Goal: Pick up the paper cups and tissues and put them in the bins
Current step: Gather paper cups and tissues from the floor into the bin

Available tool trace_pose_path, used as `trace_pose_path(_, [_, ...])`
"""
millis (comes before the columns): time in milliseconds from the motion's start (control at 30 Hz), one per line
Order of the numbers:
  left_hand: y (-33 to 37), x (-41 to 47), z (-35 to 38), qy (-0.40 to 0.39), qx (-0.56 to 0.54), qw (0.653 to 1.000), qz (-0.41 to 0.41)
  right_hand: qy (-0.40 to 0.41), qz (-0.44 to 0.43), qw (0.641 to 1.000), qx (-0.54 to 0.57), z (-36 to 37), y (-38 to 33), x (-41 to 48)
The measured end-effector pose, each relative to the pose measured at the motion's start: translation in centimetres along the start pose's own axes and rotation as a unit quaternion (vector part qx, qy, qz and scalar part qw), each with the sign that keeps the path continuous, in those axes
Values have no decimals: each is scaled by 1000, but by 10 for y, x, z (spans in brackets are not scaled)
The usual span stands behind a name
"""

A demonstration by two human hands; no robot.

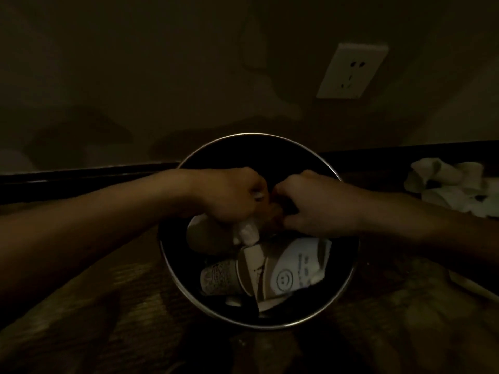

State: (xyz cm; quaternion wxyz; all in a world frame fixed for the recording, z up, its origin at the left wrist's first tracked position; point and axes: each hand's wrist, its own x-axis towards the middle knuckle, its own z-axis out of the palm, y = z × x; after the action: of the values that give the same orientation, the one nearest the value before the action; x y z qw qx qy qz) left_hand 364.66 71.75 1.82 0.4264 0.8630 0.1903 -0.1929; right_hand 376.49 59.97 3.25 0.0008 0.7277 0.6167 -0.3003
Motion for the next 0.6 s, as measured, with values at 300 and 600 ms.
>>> trace_pose_path(300, [4,0,-11,-100,155,983,-2,8,-12,995,-101,-2,-5,-17])
trace_pose_path(600, [96,27,-5,96,132,974,161,197,71,978,11,-46,63,-140])
